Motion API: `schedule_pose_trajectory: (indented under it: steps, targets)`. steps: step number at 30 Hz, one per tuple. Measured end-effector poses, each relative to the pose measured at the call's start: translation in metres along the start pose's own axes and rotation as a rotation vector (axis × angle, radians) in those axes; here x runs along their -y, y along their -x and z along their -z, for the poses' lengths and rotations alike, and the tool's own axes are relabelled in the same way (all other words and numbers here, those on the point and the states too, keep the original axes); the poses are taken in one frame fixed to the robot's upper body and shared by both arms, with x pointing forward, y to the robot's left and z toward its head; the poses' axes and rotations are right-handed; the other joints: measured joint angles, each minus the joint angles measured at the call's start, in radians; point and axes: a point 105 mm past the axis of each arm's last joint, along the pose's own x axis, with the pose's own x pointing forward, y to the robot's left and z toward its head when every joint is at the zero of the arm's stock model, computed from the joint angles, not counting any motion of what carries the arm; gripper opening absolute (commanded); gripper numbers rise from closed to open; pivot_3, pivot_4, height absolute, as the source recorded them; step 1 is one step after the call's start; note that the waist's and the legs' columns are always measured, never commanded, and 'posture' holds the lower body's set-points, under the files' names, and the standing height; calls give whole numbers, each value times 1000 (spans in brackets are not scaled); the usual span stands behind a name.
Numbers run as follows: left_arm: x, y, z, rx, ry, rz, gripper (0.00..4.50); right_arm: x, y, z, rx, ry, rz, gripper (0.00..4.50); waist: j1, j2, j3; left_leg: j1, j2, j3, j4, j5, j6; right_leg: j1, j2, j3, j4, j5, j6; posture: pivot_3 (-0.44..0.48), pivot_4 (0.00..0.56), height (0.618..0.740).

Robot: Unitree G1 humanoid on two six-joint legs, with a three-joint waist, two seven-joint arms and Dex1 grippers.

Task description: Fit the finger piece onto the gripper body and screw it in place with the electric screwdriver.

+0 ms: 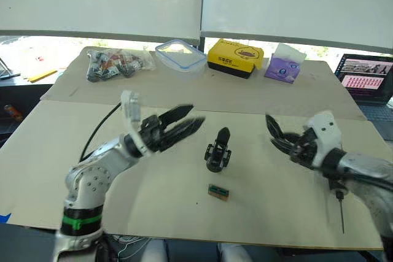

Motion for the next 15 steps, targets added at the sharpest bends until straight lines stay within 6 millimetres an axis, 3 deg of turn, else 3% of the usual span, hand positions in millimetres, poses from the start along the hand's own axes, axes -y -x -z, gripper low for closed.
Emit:
schedule_pose_trajectory:
  steps: [4,8,15]
  targets:
    - [-6,-18,3,14,26,-39,4500,-20,-15,-28,136,112,-10,1125,2,0,0,0,0,0,-1,0,0,0,0,0,-1,-1,-2,0,150,740]
    - [-8,-30,17,4,65,-47,4500,-26,-23,-34,158,180,3,1125,11,0,0,-1,0,0,-1,0,0,0,0,0,-1,-1,-2,0,150,740]
    - [-3,-40,20,36,69,-36,4500,-36,-31,-39,174,217,-23,1125,19,0,0,-1,0,0,-2,0,0,0,0,0,-2,-2,-6,0,150,740]
